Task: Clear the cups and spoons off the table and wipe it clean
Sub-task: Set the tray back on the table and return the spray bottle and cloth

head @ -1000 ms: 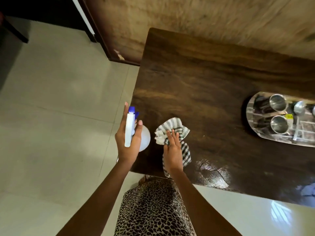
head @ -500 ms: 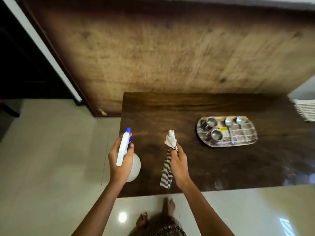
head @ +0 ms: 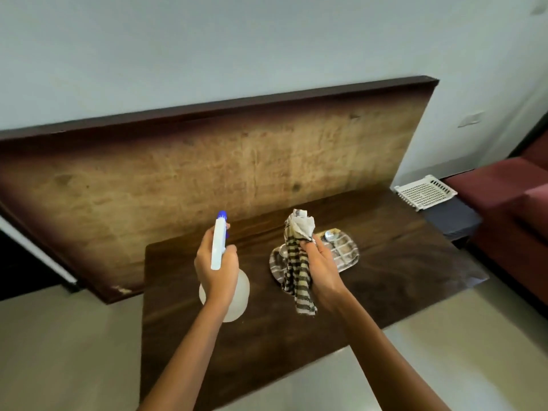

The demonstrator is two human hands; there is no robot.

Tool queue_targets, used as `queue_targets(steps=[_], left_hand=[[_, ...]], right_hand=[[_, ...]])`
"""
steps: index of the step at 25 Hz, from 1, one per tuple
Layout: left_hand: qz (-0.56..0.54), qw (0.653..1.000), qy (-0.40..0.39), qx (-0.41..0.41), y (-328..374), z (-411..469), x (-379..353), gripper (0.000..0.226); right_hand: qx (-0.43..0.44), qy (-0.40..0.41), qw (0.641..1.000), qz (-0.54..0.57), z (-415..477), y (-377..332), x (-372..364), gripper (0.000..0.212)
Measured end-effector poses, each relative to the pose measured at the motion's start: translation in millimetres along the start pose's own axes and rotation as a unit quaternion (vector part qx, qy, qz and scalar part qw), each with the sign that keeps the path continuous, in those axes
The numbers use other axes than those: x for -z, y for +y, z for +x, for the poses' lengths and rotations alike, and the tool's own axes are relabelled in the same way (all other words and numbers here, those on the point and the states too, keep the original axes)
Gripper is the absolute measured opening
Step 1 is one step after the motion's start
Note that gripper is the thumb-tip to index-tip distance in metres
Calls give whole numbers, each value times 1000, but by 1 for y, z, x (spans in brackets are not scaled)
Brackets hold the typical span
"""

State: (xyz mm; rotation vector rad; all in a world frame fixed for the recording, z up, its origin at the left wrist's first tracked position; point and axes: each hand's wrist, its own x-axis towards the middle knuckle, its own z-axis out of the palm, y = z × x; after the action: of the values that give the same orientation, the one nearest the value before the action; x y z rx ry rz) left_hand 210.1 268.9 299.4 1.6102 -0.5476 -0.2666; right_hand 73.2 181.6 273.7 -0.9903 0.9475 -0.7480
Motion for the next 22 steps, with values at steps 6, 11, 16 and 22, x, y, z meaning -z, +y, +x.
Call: queue_targets(steps=[6, 11, 16, 22], left_hand=[[-27, 1000, 2, 9, 37, -40, -129, 34], [-30, 999, -19, 12, 66, -86, -258, 31], [-20, 997, -67, 24, 81, -103, -388, 29], [-31, 996, -69, 43, 88, -96, -546, 29]], right_hand=[[30, 9, 999, 20, 17, -66, 148, 29], [41, 51, 998, 0, 32, -119, 281, 27], [39, 101, 994, -6, 85, -149, 394, 30], [20, 138, 990, -35, 188, -192, 517, 28]])
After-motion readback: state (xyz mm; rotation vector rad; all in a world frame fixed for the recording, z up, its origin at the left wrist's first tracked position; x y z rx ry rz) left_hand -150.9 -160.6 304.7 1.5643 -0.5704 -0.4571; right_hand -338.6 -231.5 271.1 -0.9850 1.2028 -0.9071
